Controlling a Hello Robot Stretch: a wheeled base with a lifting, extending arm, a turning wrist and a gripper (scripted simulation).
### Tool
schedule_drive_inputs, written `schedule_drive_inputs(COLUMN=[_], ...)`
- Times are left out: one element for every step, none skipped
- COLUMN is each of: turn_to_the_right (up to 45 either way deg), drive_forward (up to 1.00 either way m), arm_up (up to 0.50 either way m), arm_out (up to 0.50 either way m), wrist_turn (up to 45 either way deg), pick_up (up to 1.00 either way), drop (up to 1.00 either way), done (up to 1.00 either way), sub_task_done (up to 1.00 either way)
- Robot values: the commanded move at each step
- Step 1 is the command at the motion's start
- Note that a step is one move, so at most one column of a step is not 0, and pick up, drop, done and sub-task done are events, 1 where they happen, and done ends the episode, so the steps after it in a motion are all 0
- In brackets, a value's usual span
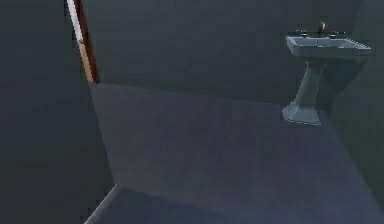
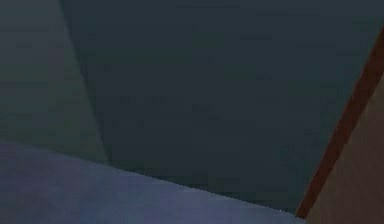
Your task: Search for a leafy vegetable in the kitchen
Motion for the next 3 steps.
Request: schedule_drive_inputs(turn_to_the_right=[0.0,0.0,-27.0], drive_forward=[1.00,0.45,0.00], arm_up=[0.00,0.00,0.00], arm_out=[0.00,0.00,0.00], wrist_turn=[0.0,0.0,0.0], pick_up=[0.00,0.00,0.00], drop=[0.00,0.00,0.00], done=[0.00,0.00,0.00], sub_task_done=[0.00,0.00,0.00])
